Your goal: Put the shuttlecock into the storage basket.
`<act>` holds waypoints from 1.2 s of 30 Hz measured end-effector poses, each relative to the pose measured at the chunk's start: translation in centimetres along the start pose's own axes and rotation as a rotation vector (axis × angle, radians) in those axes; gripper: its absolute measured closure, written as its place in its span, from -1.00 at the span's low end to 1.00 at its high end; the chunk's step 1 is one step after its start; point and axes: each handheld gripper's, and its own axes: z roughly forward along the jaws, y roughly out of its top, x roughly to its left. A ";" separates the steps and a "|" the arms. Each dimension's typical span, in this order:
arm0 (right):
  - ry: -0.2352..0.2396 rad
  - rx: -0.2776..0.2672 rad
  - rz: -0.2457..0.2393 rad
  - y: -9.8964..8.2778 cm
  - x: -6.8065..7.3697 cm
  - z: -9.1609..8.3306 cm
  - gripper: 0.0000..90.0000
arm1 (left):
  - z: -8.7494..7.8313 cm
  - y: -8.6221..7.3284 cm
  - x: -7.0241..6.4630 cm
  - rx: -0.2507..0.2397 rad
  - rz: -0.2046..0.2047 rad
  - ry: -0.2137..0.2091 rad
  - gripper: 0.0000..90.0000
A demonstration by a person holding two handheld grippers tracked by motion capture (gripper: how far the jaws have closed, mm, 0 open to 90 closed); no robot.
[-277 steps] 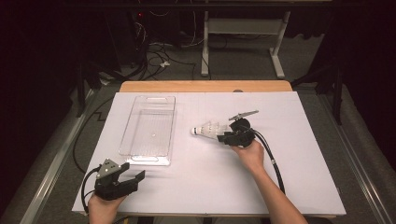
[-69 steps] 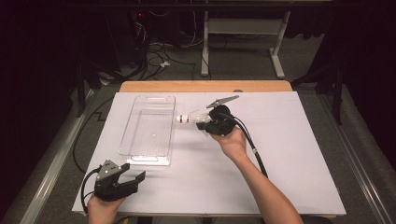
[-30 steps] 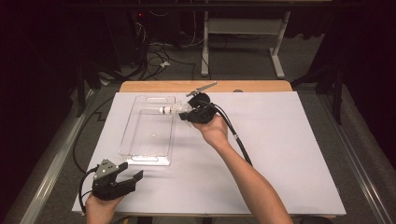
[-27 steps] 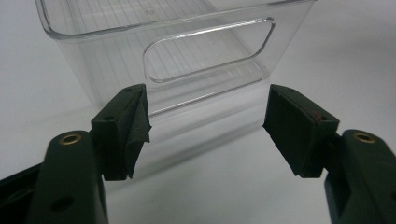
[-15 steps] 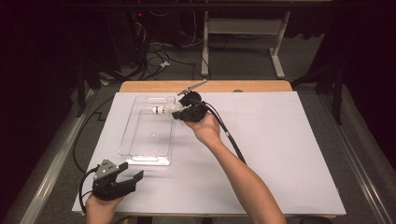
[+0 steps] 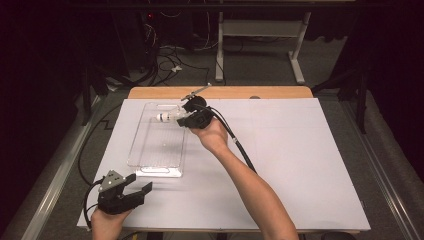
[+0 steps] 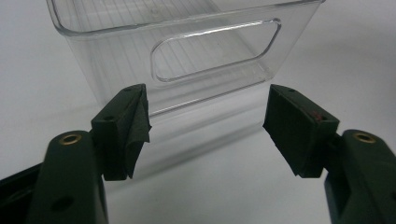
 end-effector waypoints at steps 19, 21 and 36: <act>0.003 0.023 -0.020 1.7 0.7 2.3 0.98 | 0.1 0.0 0.0 0.002 0.001 -0.006 -0.29; 0.001 0.029 -0.024 1.9 0.8 2.7 0.98 | 0.1 0.0 0.0 0.002 0.000 -0.006 -0.29; -0.009 0.073 -0.019 2.2 0.7 5.7 0.97 | 0.2 0.0 -0.1 0.002 0.003 -0.013 -0.29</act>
